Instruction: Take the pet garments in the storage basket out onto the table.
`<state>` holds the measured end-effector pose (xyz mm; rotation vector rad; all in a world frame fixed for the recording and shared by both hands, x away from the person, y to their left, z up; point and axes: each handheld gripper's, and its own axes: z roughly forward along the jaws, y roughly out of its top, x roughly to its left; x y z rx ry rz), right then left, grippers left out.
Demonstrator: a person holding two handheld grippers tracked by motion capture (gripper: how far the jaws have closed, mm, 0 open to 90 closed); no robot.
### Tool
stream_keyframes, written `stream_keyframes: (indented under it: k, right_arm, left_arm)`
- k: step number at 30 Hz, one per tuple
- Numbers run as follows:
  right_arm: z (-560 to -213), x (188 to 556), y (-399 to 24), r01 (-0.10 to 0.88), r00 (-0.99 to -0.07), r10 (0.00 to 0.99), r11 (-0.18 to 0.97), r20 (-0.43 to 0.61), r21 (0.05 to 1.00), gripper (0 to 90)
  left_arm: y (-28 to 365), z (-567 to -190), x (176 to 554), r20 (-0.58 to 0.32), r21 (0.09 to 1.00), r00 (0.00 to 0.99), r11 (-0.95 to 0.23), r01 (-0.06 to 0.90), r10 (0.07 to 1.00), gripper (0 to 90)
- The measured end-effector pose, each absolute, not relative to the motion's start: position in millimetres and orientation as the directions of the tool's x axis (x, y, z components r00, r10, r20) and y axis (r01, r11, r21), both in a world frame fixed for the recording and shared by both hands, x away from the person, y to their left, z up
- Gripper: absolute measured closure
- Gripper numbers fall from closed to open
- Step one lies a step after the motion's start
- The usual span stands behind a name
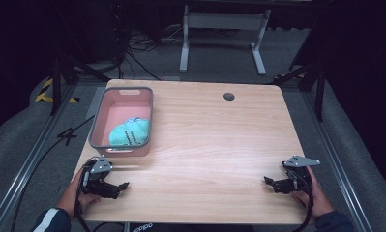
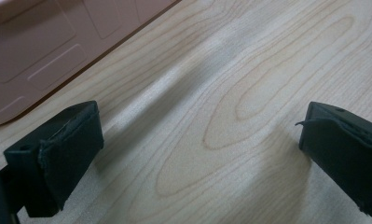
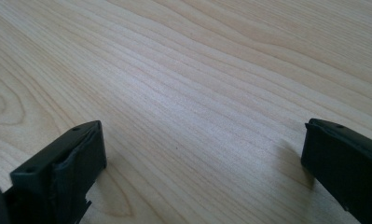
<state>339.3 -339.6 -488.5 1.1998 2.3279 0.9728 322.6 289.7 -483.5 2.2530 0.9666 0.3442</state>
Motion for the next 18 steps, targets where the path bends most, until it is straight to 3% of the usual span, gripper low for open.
stream_keyframes:
  k: [18]
  right_arm:
    - [-488.4, 338.4, -338.9, 0.579, -0.571, 0.821, 0.400, 0.004, 0.710, 0.4]
  left_arm:
    - [288.5, -478.9, 327.2, -0.011, 0.623, 0.722, -0.559, 0.546, 0.692, 0.8]
